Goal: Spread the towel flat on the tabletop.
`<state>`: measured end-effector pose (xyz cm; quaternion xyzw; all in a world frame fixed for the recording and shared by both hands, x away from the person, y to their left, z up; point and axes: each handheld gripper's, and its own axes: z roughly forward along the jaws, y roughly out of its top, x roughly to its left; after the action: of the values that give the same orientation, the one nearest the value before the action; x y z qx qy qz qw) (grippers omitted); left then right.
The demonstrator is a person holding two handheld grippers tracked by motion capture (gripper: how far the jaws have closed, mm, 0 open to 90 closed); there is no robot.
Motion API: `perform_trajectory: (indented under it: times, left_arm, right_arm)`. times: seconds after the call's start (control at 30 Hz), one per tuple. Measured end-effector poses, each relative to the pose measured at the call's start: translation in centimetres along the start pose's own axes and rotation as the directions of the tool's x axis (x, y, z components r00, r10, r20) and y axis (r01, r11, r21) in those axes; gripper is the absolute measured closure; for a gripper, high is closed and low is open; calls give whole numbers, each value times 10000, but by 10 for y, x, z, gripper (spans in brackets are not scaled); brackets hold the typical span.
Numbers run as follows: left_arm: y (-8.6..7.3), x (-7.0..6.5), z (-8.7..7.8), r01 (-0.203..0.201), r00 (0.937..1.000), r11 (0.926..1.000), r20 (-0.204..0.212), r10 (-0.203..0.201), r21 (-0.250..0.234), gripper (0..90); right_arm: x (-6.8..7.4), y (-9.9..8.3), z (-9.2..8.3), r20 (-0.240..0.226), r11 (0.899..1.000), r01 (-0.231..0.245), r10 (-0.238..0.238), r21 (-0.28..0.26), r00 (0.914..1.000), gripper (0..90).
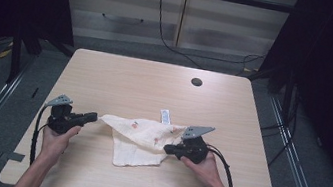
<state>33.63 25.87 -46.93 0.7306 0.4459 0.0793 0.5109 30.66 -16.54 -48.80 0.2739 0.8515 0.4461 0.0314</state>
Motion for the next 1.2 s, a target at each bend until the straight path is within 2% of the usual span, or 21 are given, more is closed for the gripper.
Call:
perform_trajectory:
  times: [0.13,0.2,0.27,0.37,0.57,0.8,0.93,1.07,1.17,1.2]
  left_arm:
    - [6,-4,-2,-30,9999,9998,168,33,-198,880]
    - [11,-6,-1,-200,9996,9996,208,204,-195,881]
    - [18,-10,-2,-245,9989,9990,397,260,-362,881]
    - [32,-16,-3,-500,9978,9975,415,521,-495,882]
    - [74,-28,-9,-1005,9933,9904,476,1054,-954,883]
    - [125,-39,-13,-1557,9868,9790,242,1602,-1315,883]
    - [153,-42,-12,-1758,9838,9729,78,1790,-1503,883]
    - [181,-44,-11,-1869,9821,9660,-114,1879,-1788,883]
    - [203,-46,-12,-1933,9810,9598,-230,1927,-2037,883]
    - [209,-47,-13,-1913,9812,9583,-143,1927,-2122,883]
  right_arm:
    - [-7,12,-24,134,9958,-327,340,-851,9993,873]
    - [-12,19,-35,316,9915,-425,467,-1229,9984,875]
    - [-15,28,-46,608,9896,-380,468,-1385,9971,876]
    - [-19,45,-62,976,9862,-221,385,-1639,9945,879]
    - [-31,81,-97,1681,9746,-54,441,-2239,9848,882]
    - [-42,117,-124,2211,9603,192,446,-2783,9742,883]
    - [-48,137,-135,2436,9530,323,442,-3013,9689,883]
    - [-60,157,-142,2823,9453,393,569,-3237,9576,883]
    - [-69,173,-149,2787,9295,262,833,-3678,9568,883]
    - [-70,180,-151,2894,9274,325,828,-3726,9536,883]
